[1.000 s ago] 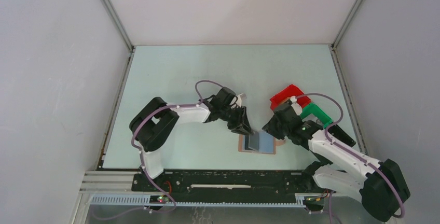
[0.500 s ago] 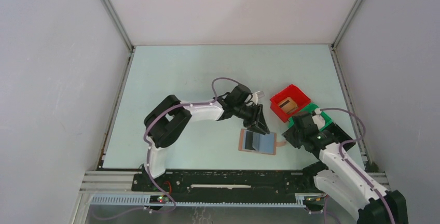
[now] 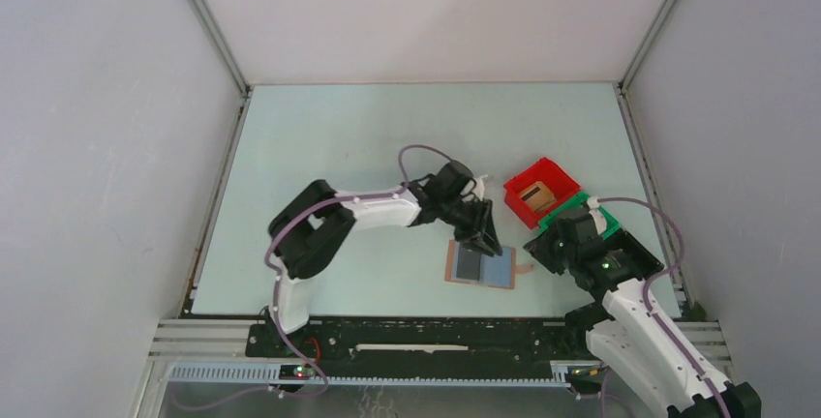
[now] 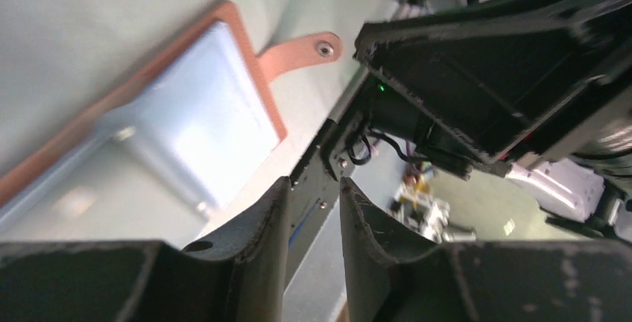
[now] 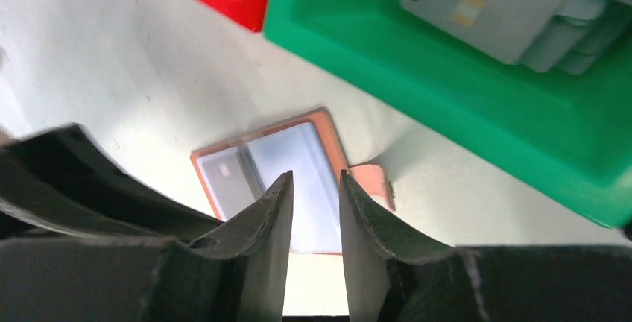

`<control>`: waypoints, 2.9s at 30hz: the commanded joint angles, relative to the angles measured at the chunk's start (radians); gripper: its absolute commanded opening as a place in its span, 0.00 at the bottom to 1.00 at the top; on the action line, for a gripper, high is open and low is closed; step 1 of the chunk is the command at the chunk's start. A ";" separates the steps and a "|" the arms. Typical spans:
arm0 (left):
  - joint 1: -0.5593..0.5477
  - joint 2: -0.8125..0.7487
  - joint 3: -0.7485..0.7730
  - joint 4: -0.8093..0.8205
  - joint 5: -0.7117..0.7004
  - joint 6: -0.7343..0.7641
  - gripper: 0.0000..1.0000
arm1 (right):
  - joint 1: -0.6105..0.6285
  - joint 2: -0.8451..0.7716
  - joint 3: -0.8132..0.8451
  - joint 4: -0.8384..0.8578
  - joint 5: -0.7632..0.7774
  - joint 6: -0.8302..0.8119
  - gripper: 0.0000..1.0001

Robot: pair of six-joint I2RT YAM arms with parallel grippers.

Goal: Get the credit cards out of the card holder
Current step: Remove the credit card from the card holder.

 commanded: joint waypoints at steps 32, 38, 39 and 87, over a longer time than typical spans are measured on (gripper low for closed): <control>0.093 -0.133 -0.165 -0.256 -0.199 0.148 0.37 | 0.102 0.342 -0.100 0.275 -0.093 -0.033 0.43; 0.092 -0.134 -0.154 -0.291 -0.262 0.164 0.38 | 0.101 0.336 -0.101 0.273 -0.093 -0.031 0.43; 0.093 -0.130 -0.151 -0.294 -0.268 0.167 0.38 | 0.101 0.336 -0.100 0.273 -0.093 -0.031 0.43; -0.035 -0.077 0.053 -0.095 -0.041 0.111 0.37 | 0.083 0.213 -0.117 0.193 -0.093 -0.009 0.43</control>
